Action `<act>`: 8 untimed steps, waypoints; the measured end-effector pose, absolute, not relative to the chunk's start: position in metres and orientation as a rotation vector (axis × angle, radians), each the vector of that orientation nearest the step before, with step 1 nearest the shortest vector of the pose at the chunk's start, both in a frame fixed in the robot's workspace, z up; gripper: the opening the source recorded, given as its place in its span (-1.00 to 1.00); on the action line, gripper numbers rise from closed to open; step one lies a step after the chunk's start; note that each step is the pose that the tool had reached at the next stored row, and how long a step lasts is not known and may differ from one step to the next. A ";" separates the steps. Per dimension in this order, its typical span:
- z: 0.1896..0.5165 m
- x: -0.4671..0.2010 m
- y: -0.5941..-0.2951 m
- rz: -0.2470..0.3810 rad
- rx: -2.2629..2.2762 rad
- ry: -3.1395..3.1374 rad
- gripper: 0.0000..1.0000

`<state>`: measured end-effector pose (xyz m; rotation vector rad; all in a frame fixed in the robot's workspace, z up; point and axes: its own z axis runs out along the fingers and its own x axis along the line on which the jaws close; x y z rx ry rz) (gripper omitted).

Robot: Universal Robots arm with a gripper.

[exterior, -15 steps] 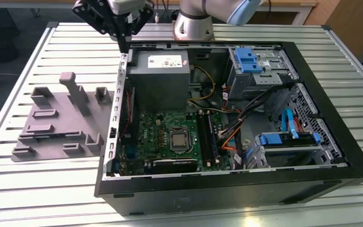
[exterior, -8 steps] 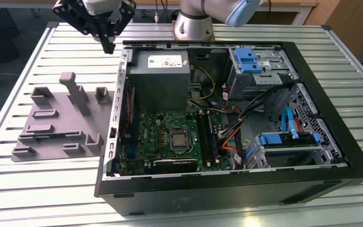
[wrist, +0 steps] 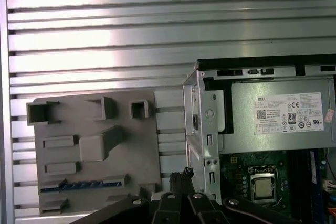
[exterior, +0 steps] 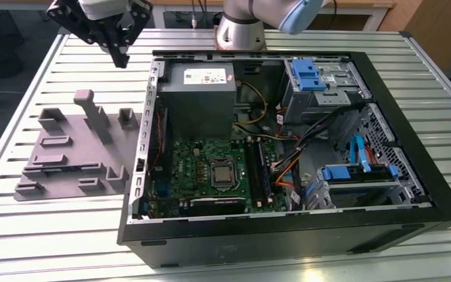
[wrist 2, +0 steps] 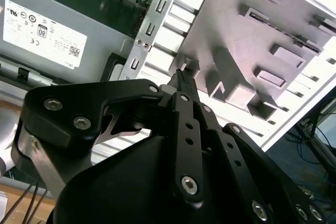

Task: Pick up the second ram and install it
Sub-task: 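Reach for the second ram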

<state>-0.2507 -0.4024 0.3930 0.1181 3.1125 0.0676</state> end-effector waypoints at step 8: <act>0.393 -0.254 -0.402 0.068 0.118 3.112 -0.79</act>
